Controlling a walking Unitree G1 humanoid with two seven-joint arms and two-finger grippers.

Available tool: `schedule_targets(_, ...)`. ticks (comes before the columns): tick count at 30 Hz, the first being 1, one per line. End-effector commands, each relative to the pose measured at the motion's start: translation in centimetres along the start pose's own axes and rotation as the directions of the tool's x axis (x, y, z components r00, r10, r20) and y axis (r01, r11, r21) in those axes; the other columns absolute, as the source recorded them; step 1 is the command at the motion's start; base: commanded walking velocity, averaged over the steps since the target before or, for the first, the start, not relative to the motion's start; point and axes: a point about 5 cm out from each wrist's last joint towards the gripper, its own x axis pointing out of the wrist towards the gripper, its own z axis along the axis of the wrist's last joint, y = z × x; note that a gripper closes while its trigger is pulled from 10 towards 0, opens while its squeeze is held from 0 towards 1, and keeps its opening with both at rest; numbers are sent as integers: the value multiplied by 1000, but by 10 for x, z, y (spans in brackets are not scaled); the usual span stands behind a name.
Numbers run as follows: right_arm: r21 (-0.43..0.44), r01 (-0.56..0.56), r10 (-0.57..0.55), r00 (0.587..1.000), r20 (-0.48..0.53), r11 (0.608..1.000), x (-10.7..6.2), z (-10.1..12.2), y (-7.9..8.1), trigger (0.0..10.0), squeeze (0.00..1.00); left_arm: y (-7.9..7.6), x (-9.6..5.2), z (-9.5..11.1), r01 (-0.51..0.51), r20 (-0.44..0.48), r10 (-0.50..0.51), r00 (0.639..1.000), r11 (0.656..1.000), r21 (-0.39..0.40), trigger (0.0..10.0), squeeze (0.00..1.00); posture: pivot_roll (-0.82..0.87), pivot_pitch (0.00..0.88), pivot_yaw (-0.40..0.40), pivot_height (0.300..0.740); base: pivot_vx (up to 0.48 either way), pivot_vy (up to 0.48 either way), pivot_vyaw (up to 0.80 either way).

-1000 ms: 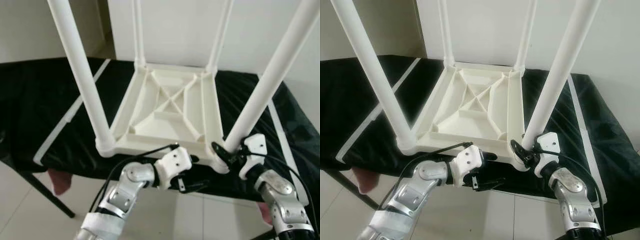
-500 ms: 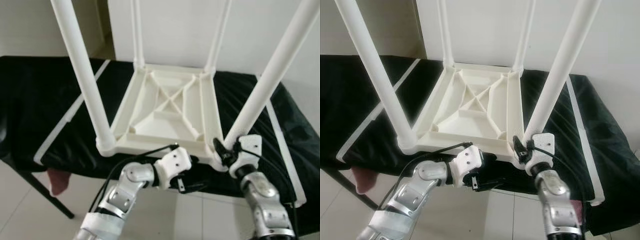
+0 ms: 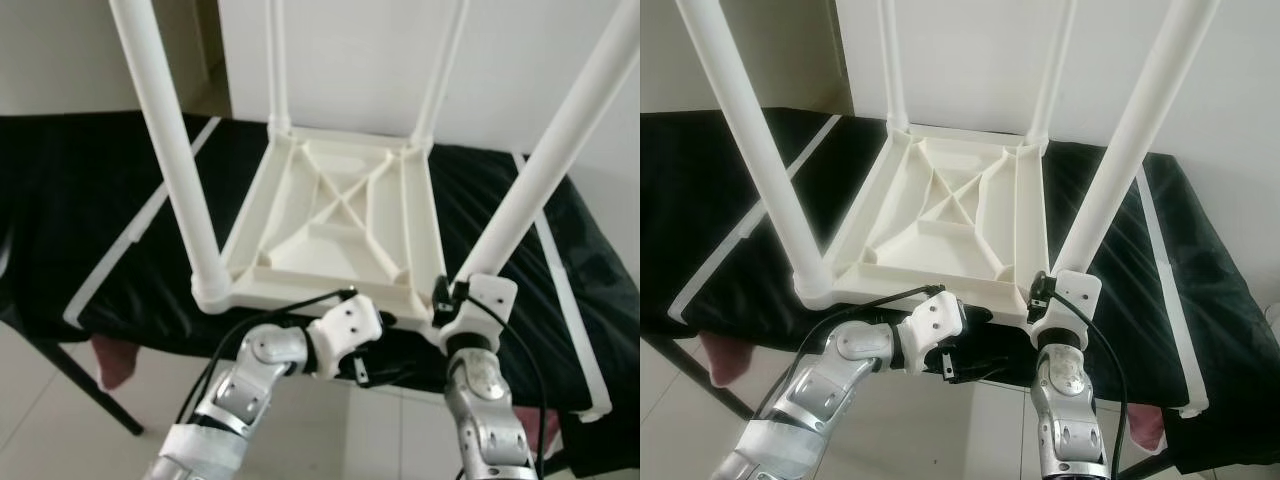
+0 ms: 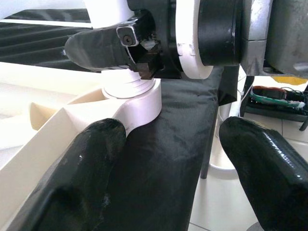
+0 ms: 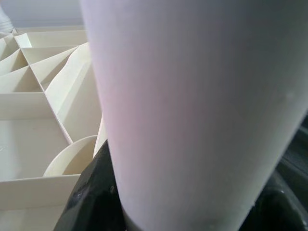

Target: Building children table

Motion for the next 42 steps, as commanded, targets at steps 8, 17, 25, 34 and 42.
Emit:
schedule_targets(8,1,-1,1,997,-75,1000,-4,-13,2,10000,1000,2,1,-3,-60,-12,60,998,998,-4,10000,0,-21,0,-24,740,0,0,0)
schedule_targets(17,-21,-57,56,998,-31,998,-4,-6,-8,10000,1000,1,2,-4,-65,-9,65,998,998,-7,10000,0,-33,0,-28,740,0,0,0)
schedule_targets(25,-49,-255,251,966,-61,966,-2,-7,-18,10000,0,1,4,-4,-65,-8,65,998,998,-12,10000,0,-41,6,-25,740,0,0,0)
schedule_targets(34,-133,-480,479,877,-42,867,5,7,-30,10000,0,3,3,-10,-63,-53,65,997,998,28,10000,0,-43,14,-19,740,0,0,0)
schedule_targets(42,-164,-612,603,791,-106,774,7,7,-45,10000,0,1,1,-10,-65,-49,66,997,998,20,10000,0,-35,16,-22,740,0,0,0)
